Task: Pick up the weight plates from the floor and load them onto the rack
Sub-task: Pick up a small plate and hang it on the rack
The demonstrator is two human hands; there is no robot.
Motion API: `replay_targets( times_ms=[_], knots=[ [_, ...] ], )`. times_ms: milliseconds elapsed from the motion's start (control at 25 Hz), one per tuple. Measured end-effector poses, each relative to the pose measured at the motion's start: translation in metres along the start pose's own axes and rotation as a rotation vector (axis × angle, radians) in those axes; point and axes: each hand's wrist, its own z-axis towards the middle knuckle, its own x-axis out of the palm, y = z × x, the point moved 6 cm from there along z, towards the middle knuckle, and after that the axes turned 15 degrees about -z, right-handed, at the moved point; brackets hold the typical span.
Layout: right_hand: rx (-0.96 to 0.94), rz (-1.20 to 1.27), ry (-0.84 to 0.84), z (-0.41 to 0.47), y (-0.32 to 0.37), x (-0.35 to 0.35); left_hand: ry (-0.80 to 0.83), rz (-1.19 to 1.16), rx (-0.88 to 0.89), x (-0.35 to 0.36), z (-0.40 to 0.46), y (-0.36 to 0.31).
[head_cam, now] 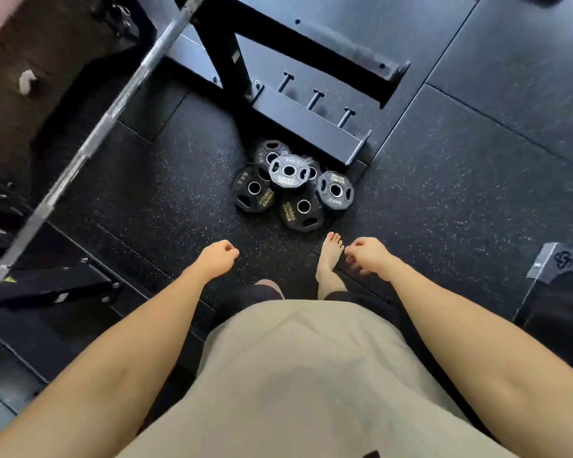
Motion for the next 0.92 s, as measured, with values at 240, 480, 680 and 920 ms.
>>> replay_targets(
  times_ms=[240,480,680,920],
  knots=[
    [0.029,-0.026,0.042,0.12,0.074,-0.056,-0.027,-0.072,-0.063,-0.019,0.116,-0.064],
    [0.089,0.045,0.053,0.299,0.111,-0.024,0.0,0.006,-0.015,-0.003,0.305,-0.086],
    [0.149,0.109,0.033,0.437,0.121,0.018,-0.017,-0.025,0.012,0.021,0.454,-0.087],
    [0.132,0.092,-0.112,0.605,0.132,0.057,-0.06,-0.112,0.029,0.067,0.634,-0.079]
  ],
)
